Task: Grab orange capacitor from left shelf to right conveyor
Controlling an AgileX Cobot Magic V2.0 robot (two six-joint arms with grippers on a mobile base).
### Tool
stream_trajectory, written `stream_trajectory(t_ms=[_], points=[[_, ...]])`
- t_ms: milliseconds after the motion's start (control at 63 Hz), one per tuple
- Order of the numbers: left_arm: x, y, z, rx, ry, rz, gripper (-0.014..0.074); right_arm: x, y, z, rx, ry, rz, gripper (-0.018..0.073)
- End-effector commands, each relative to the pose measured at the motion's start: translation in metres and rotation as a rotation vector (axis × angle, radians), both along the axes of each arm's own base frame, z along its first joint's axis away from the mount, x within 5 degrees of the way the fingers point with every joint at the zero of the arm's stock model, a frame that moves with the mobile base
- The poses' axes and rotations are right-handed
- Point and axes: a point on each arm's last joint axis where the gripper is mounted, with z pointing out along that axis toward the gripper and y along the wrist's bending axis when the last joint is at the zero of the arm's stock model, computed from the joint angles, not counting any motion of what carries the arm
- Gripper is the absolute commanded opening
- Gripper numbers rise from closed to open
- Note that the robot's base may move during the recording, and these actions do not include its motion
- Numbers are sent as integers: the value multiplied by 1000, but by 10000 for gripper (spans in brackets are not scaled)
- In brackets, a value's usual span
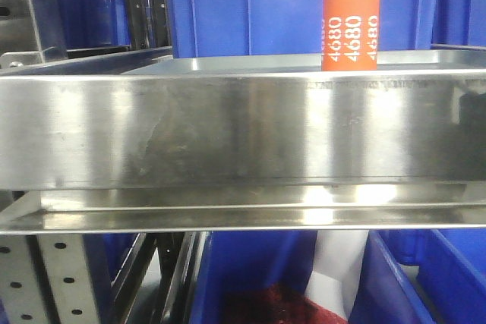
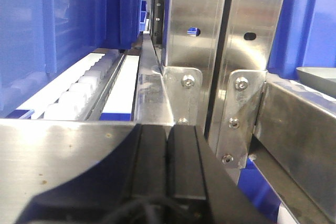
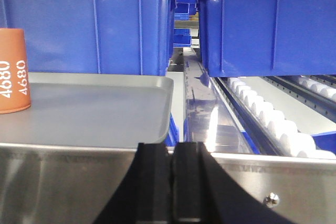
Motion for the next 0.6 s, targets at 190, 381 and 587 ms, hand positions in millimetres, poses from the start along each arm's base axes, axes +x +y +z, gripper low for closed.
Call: stream_trajectory(t_ms=[190, 381, 587], points=[[-1, 0, 10, -26, -95, -4, -105, -2, 0, 10, 3, -120, -2, 57], [-1, 0, 10, -26, -95, -4, -105, -3, 0, 10, 3, -123, -2, 57], [-1, 0, 10, -26, -95, -4, -105, -4, 0, 16, 11, -194, -2, 57]])
